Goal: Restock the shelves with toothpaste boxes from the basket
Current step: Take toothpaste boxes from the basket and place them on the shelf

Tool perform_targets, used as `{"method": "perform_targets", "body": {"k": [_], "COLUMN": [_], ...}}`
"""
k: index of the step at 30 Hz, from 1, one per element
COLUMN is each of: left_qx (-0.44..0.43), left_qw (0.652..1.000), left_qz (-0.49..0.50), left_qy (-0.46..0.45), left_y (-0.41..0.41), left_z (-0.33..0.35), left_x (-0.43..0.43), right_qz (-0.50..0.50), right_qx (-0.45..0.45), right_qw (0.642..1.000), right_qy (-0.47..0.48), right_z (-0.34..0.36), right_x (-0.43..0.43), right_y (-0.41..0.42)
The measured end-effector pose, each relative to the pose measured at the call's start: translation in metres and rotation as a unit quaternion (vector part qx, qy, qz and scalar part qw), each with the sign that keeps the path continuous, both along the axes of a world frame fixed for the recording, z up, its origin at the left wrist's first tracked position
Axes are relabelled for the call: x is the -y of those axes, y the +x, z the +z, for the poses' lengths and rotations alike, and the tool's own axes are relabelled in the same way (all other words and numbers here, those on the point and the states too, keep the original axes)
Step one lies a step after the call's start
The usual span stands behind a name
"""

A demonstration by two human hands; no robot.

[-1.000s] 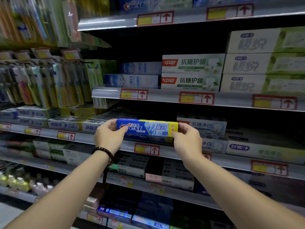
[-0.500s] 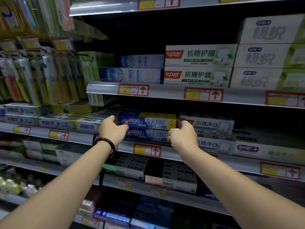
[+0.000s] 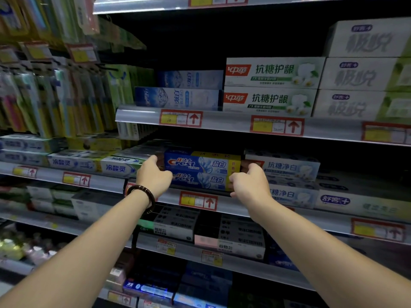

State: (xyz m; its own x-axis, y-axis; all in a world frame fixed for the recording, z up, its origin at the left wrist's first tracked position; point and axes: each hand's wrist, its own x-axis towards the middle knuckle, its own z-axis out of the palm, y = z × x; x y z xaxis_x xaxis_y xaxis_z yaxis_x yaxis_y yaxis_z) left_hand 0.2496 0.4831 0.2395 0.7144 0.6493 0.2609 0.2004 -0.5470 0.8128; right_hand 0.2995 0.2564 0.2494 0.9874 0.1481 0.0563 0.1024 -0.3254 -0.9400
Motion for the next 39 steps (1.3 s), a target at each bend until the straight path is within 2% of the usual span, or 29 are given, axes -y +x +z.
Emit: {"method": "perform_targets", "body": {"k": [10,28,34,39], "left_qx": [0.007,0.023,0.009,-0.013], "left_qw": [1.0,0.999,0.999,0.998], "left_qz": [-0.026,-0.048,-0.023,-0.03], "left_qy": [-0.009,0.008,-0.036,-0.053], "left_y": [0.005,0.001,0.002,-0.002], "left_z": [-0.008,-0.023,-0.025,-0.031], "left_x": [0.003,0.002,-0.004,-0.002], "right_qz": [0.017,0.055,0.04,0.067], "right_qx": [0.003,-0.061,-0.03,-0.09], "right_qw": [1.0,0.995,0.996,0.992], "right_qy": [-0.002,0.059,0.071,0.057], "right_z": [0.007,0.008,-0.002,-0.018], "right_x": [0.005,0.019,0.019,0.013], "right_y": [-0.011,-0.019,-0.016,-0.018]}}
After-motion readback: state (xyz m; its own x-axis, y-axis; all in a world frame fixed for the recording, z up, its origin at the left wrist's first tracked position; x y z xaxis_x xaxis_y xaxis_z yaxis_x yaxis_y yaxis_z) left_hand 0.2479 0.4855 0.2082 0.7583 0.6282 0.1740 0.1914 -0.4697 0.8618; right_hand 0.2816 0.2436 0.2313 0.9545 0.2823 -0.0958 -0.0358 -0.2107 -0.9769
